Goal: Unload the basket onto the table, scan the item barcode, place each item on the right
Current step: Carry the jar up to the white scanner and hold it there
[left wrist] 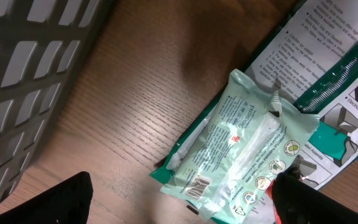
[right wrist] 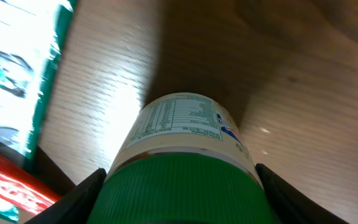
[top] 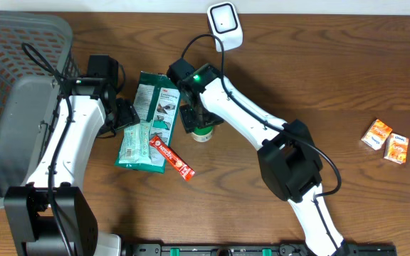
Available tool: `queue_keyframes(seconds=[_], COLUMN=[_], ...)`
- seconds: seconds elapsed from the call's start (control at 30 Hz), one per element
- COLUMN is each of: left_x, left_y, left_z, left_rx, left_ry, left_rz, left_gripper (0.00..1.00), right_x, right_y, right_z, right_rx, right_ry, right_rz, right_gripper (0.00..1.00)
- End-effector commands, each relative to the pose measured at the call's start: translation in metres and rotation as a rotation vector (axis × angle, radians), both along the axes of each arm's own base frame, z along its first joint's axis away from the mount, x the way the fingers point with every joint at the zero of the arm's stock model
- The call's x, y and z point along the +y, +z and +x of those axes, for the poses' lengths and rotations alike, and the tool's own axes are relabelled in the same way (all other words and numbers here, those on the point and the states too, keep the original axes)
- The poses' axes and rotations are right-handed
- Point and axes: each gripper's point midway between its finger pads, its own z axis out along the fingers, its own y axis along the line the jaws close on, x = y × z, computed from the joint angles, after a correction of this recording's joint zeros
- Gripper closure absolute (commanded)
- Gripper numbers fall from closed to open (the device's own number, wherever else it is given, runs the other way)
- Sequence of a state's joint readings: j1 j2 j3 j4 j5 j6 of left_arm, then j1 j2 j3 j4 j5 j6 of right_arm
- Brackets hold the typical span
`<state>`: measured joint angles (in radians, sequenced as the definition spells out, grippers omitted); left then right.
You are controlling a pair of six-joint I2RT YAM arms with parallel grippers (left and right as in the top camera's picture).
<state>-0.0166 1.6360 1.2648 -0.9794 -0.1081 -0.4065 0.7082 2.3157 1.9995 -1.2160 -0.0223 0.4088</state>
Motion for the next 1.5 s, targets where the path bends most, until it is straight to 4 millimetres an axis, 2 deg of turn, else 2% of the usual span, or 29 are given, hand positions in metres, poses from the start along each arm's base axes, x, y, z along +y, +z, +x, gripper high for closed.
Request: queue_keyframes(seconds=[0.0,0.13,0.2,0.23,0.27,0.3,0.5,0.6,0.7,0.93,0.97,1.07,1.1,1.2,1.27,1.47], left_x=[0.003,0.003,0.003,0.003,0.003,0.003,0.003,0.003,0.003,0.003,0.003,0.003,0.003,0.003,0.003,0.003], left_y=[0.010,0.010,0.010,0.010,0.010,0.010,0.010,0.010,0.010,0.010,0.010,0.010,0.010,0.010,0.010,0.010], left_z=[0.003,0.003,0.003,0.003,0.003,0.003,0.003,0.003,0.003,0.003,0.003,0.003,0.003,0.003,0.003,0.003], left_rx=[-0.030,-0.030,-0.030,-0.030,-0.030,-0.030,-0.030,-0.030,-0.030,-0.030,-0.030,-0.030,-0.030,-0.030,-0.030,-0.030], left_ry=[0.003,0.003,0.003,0.003,0.003,0.003,0.003,0.003,0.003,0.003,0.003,0.003,0.003,0.003,0.003,0.003], left_rz=[0.009,0.008,0.009,0.009,0.009,0.009,0.008,0.009,0.009,0.009,0.009,0.009,0.009,0.009,0.009,0.009], left_gripper=[0.07,0.07,0.07,0.07,0.07,0.07,0.07,0.07,0.07,0.07,0.07,0.07,0.07,0.07,0.07,0.07], right_x=[-0.004,-0.008,-0.016,-0.022,-0.026,-0.036,-0.066,-0.077,-0.082,-0.088,-0.088,-0.097,-0.099,-0.106,-0.110,-0.081], right_y=[0.056,0.111,0.139,0.156,0.167,0.194,0.273,0.304,0.325,0.335,0.334,0.322,0.320,0.299,0.279,0.208], right_z=[0.018,0.017,0.016,0.015,0.015,0.013,0.008,0.018,0.039,0.113,0.124,0.175,0.181,0.209,0.225,0.260], right_rx=[-0.107,-0.205,-0.268,-0.311,-0.338,-0.403,-0.634,-0.761,-0.857,-1.064,-1.093,-1.282,-1.307,-1.400,-1.419,-1.377], right_ry=[-0.003,0.022,0.015,0.008,0.004,-0.007,-0.001,0.002,-0.033,-0.154,-0.166,-0.241,-0.251,-0.281,-0.293,-0.163], right_rz=[0.058,0.112,0.118,0.121,0.123,0.133,0.158,0.166,0.207,0.291,0.302,0.371,0.381,0.401,0.399,0.531], right_gripper=[0.59,0.73,0.93,0.99,0.99,0.99,0.99,0.99,0.99,0.99,0.99,0.99,0.99,0.99,0.99,0.99])
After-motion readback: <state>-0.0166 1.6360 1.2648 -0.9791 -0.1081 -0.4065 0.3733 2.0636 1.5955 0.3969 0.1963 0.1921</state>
